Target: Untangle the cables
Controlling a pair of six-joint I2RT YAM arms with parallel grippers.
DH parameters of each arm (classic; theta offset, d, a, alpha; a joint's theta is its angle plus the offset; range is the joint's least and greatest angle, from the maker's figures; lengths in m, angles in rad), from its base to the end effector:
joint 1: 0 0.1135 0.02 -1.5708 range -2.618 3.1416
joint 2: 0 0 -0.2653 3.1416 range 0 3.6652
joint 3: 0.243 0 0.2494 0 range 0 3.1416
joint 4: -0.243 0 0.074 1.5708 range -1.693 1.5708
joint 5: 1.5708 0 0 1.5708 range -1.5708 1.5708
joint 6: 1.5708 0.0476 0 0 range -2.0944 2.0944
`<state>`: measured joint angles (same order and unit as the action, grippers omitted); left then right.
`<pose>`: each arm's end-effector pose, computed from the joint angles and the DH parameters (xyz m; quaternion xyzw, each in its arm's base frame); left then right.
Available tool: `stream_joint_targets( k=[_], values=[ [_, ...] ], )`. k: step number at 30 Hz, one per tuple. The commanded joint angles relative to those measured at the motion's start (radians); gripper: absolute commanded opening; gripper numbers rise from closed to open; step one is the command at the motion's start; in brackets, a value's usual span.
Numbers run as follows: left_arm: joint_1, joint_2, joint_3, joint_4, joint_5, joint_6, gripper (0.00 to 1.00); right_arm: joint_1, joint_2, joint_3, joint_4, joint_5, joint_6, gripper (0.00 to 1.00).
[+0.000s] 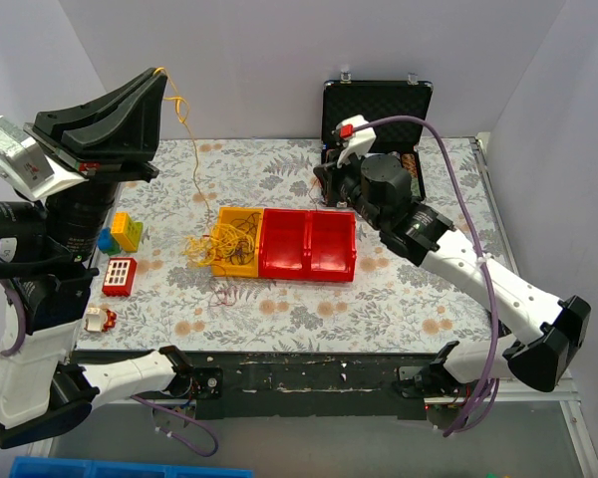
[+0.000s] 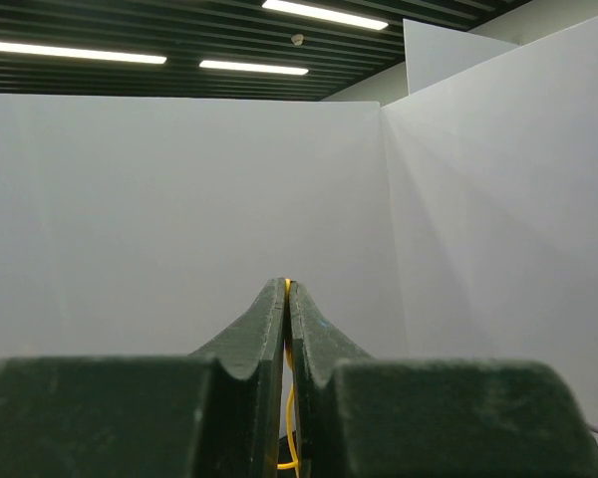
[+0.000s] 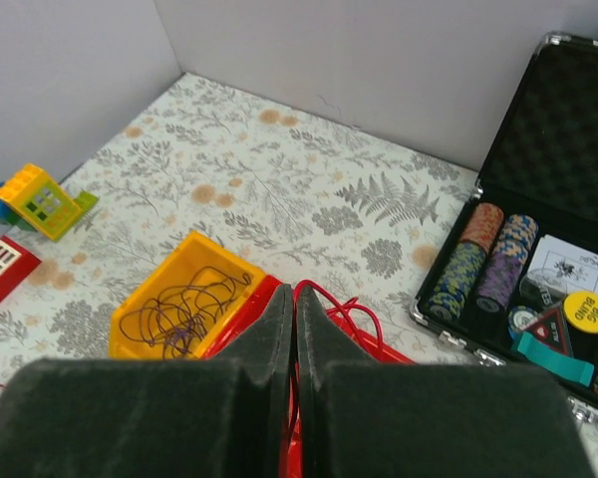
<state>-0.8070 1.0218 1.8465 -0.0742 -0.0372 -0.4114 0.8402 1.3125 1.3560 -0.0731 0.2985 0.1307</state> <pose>0.0640 -0.0643 0.6412 0.0616 0.3943 -0.5186 0.7562 0.2179 0.2222 0.4369 -0.1493 0.7013 0.2270 0.6590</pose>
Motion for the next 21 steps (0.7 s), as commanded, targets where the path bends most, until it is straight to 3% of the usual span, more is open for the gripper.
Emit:
stream_joint_targets(
  k=[1, 14, 21],
  values=[
    [0.002, -0.011, 0.005, -0.010, 0.013, 0.003, 0.02, -0.013, -0.007, -0.043, 0.029, 0.040, -0.009, 0.01],
    [0.002, -0.014, 0.014, -0.018, 0.020, 0.006, 0.02, -0.062, 0.031, -0.155, 0.039, 0.056, 0.020, 0.01],
    [0.003, -0.014, 0.019, -0.022, 0.028, -0.003, 0.01, -0.079, 0.103, -0.265, 0.042, 0.030, 0.121, 0.01]
  ],
)
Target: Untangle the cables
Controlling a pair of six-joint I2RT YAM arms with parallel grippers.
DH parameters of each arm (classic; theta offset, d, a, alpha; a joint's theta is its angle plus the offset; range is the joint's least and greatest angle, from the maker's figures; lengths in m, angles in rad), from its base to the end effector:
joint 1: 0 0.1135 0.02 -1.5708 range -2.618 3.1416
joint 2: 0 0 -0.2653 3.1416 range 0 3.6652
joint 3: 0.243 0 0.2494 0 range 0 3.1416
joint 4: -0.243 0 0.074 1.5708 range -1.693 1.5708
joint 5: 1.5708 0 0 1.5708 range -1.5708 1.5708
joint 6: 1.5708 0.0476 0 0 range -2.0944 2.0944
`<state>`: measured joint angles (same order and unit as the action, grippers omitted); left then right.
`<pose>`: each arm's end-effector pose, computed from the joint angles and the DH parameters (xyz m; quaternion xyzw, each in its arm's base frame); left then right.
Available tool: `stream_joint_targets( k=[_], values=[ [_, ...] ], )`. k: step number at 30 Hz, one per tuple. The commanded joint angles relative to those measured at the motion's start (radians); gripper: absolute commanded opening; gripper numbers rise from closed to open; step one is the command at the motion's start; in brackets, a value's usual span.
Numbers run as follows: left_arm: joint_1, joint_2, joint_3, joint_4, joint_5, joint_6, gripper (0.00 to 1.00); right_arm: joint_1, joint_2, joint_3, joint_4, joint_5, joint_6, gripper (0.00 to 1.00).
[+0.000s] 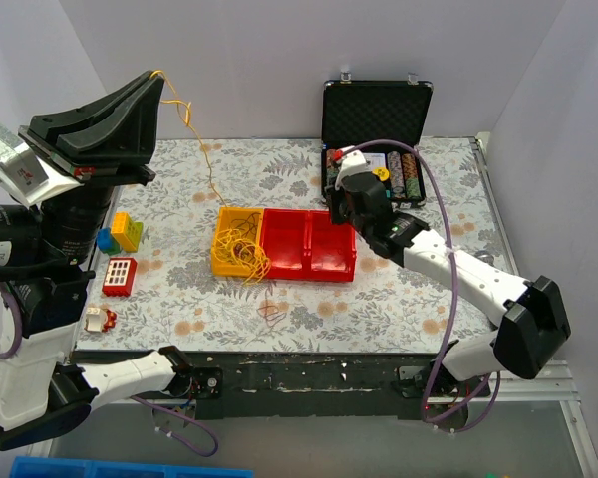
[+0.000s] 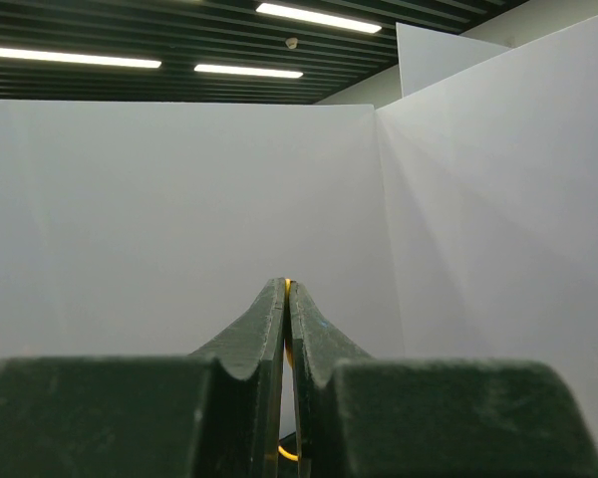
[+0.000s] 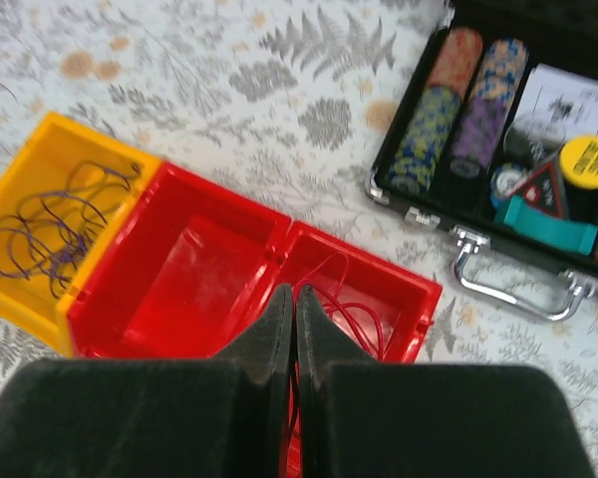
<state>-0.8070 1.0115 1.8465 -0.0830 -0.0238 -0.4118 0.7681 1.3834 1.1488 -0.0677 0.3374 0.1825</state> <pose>0.0603 -0.0613 0.6412 0.0674 0.3924 -0.5212 0.7549 0.2508 0.2204 0.3408 -0.1339 0.7890 0.1471 0.5813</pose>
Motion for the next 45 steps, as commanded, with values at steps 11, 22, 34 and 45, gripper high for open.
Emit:
stream_joint_targets(
  k=[11, 22, 34, 45],
  values=[
    [0.008, -0.001, 0.025, -0.023, 0.022, -0.010, 0.01, -0.018, 0.099, -0.072, 0.023, -0.083, 0.124, 0.65],
    [0.009, -0.011, 0.000, -0.023, 0.021, 0.002, 0.01, 0.132, -0.225, -0.395, 0.278, -0.291, 0.150, 0.86],
    [0.014, 0.015, 0.059, -0.054, 0.022, -0.002, 0.01, 0.450, -0.169, -0.455, 0.581, -0.233, 0.020, 0.89],
    [0.037, 0.036, 0.098, -0.057, 0.078, -0.042, 0.01, 0.454, 0.024, -0.325, 0.786, -0.138, -0.072, 0.90]
  ],
)
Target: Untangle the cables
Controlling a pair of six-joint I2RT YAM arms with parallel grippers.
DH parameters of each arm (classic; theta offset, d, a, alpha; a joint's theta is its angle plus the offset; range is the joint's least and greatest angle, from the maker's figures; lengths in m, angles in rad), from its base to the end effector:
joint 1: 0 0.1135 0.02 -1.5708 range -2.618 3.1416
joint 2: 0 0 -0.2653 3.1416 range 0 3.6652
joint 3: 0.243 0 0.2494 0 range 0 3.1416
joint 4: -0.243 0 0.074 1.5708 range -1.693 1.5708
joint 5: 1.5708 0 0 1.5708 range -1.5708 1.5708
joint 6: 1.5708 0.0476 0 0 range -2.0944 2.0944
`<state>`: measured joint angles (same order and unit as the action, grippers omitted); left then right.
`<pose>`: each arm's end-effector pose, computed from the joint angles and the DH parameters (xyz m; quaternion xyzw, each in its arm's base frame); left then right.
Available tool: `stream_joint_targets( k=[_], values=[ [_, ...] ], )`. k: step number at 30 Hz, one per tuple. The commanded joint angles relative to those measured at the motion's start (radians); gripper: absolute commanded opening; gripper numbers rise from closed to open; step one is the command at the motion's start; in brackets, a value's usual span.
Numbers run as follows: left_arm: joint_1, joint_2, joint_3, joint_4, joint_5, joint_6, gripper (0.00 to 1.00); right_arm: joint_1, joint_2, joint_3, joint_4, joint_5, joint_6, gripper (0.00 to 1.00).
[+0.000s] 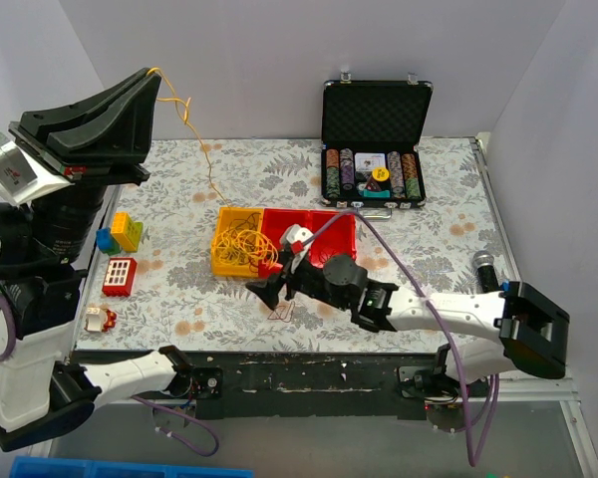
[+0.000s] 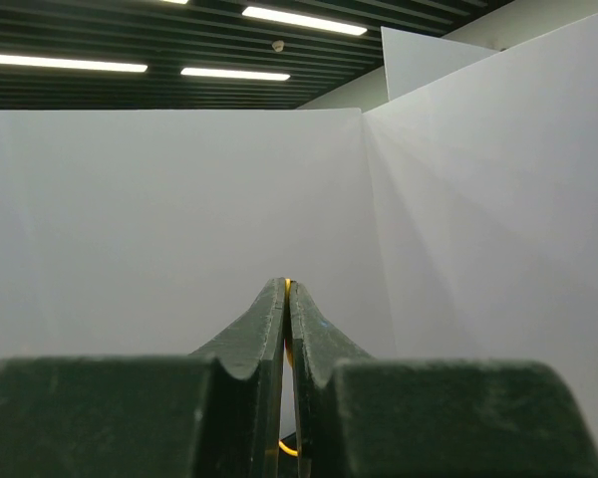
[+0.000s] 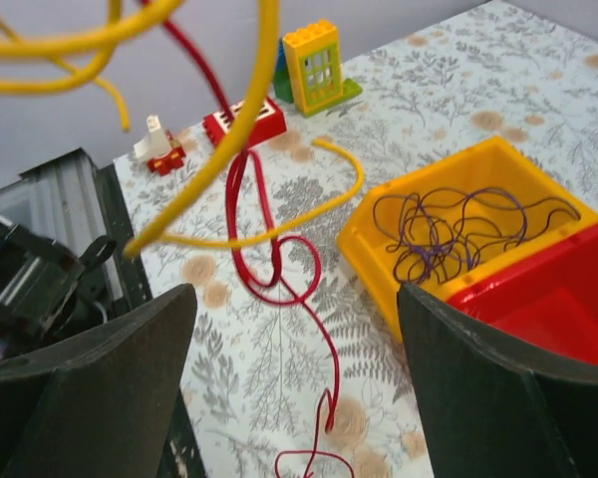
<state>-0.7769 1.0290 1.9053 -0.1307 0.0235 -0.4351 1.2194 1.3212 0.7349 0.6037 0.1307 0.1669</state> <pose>0.0572 -0.0578 0.6477 0.0788 0.3933 -0.5256 0.7502 0.1127 0.2894 0.2887 -0.3110 0.6282 0.4195 0.5767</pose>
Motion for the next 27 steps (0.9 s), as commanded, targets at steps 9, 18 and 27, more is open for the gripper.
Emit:
stream_joint_targets(
  k=[9, 18, 27],
  values=[
    [0.011, 0.037, 0.103, -0.009, 0.036, -0.039, 0.01, -0.014, 0.269, 0.205, 0.131, 0.058, -0.050, 0.45],
    [0.022, 0.039, 0.150, 0.019, 0.024, -0.025, 0.01, -0.027, 0.233, 0.147, 0.104, 0.046, 0.025, 0.01],
    [0.034, 0.126, 0.291, 0.295, -0.100, 0.139, 0.00, -0.015, 0.112, -0.083, -0.005, 0.053, 0.160, 0.01]
  ],
)
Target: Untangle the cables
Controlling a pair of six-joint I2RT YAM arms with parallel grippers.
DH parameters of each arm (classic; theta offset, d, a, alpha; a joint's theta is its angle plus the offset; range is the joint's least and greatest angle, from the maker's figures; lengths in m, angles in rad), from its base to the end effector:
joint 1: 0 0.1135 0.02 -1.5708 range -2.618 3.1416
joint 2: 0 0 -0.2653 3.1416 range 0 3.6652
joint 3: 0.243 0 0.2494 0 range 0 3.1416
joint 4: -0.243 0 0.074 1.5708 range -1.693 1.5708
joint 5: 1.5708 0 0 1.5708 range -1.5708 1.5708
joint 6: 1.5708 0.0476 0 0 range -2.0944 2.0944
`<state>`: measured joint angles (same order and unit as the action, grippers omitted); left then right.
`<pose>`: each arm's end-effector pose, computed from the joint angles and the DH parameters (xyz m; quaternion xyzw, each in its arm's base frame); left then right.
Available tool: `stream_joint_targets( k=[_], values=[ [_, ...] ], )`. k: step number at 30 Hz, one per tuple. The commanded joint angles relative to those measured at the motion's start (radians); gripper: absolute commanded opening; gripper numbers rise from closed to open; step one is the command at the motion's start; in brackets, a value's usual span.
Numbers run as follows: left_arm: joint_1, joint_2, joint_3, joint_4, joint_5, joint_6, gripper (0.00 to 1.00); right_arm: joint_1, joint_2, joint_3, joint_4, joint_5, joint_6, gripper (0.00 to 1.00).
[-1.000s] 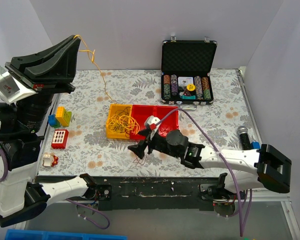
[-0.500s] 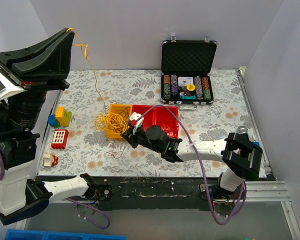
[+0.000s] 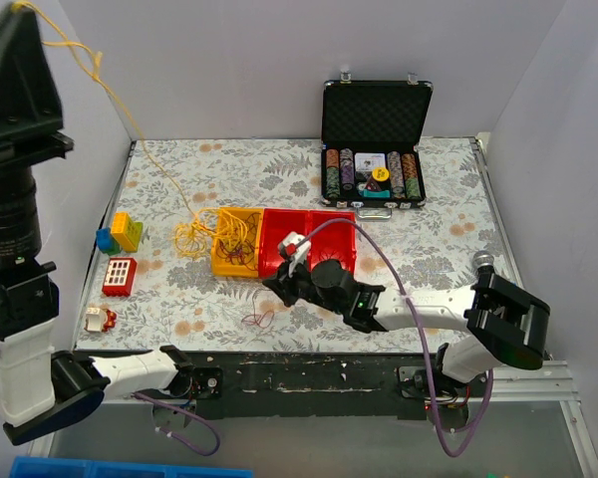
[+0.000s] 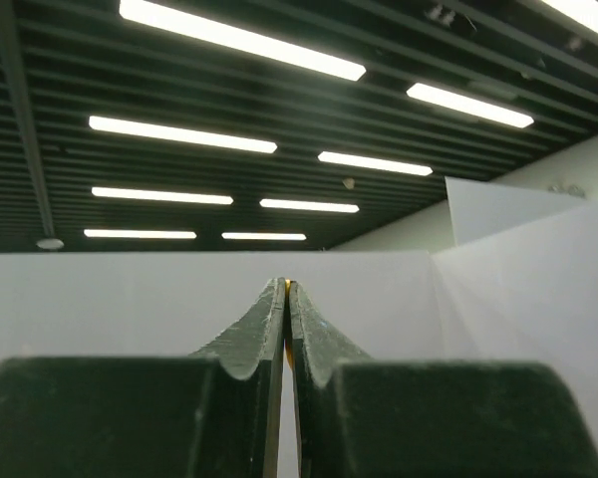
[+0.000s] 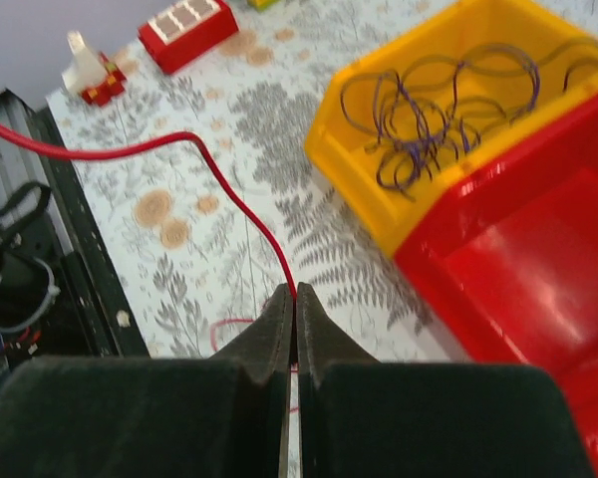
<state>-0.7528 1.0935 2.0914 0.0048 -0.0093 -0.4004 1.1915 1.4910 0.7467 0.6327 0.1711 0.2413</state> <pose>0.0327 -0.0300 0.6876 0.0447 0.2767 -0.5222 0.8054 0.1326 0.3107 0.2446 -0.2891 0.6865 0.3881 0.5427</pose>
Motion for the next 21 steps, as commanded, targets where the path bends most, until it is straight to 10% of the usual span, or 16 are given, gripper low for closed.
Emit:
stream_joint_targets(
  k=[1, 21],
  values=[
    [0.015, 0.071, 0.114, 0.193, -0.066, 0.121, 0.00, 0.019, -0.072, -0.125, -0.045, 0.016, 0.099, 0.01],
    [0.217, 0.155, 0.171, 0.465, -0.014, 0.220, 0.00, 0.106, -0.402, -0.483, -0.257, 0.254, 0.357, 0.01]
  ],
)
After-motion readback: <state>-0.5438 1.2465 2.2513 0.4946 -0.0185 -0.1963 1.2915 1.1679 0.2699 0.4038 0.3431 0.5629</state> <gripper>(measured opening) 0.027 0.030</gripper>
